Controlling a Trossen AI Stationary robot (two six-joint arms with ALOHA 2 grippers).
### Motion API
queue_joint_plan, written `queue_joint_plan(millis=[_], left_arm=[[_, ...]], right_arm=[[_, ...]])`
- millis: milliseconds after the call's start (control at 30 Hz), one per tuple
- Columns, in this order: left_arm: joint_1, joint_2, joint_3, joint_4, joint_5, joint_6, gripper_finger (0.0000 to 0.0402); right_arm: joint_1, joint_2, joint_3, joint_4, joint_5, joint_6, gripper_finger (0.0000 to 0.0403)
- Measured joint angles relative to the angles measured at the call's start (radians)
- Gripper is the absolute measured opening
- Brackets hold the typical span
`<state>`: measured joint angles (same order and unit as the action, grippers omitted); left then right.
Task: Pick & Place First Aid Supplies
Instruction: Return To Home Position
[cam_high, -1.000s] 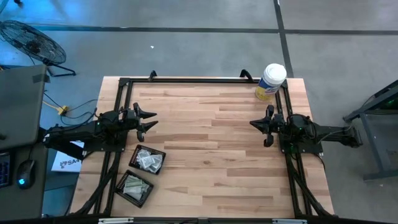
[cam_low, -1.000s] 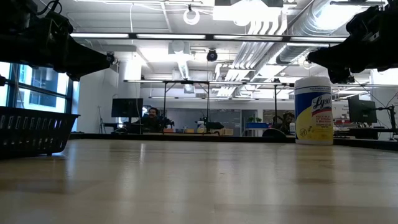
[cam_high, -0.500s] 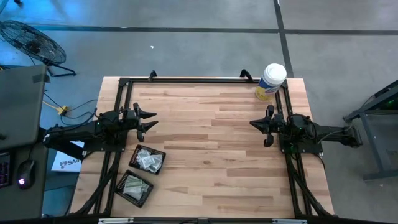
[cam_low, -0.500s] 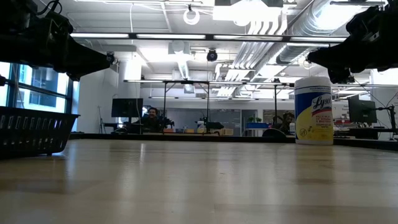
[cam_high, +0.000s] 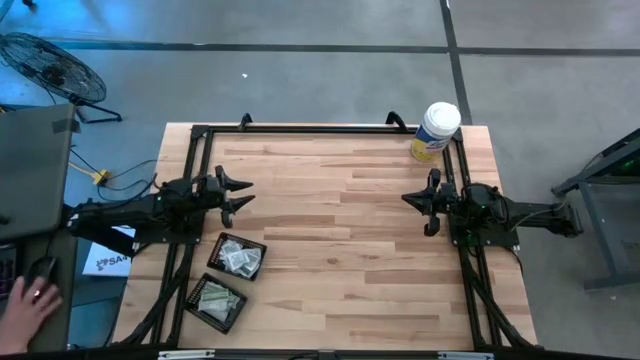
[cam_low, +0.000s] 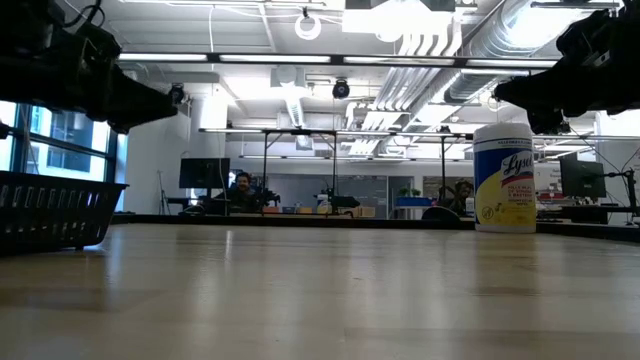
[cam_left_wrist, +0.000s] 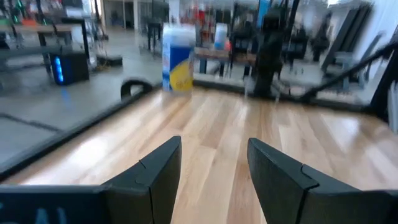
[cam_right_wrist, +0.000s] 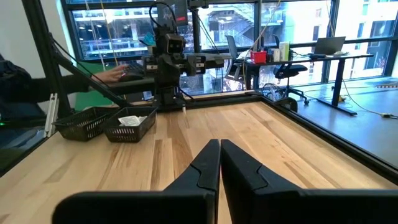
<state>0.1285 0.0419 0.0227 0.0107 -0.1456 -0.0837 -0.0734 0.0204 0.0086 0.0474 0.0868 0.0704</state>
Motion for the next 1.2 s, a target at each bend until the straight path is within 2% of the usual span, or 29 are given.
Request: queue_joint_plan(millis=[267, 1200], left_arm=[[0.002, 0.078, 0.0, -0.002, 0.017, 0.0, 0.0181], [0.002, 0.08, 0.0, 0.0, 0.024, 0.0, 0.0181]], right_arm=[[0.0, 0.0, 0.0, 0.0, 0.0, 0.0, 0.0009], [0.0, 0.0, 0.0, 0.0, 0.0, 0.0, 0.0005]])
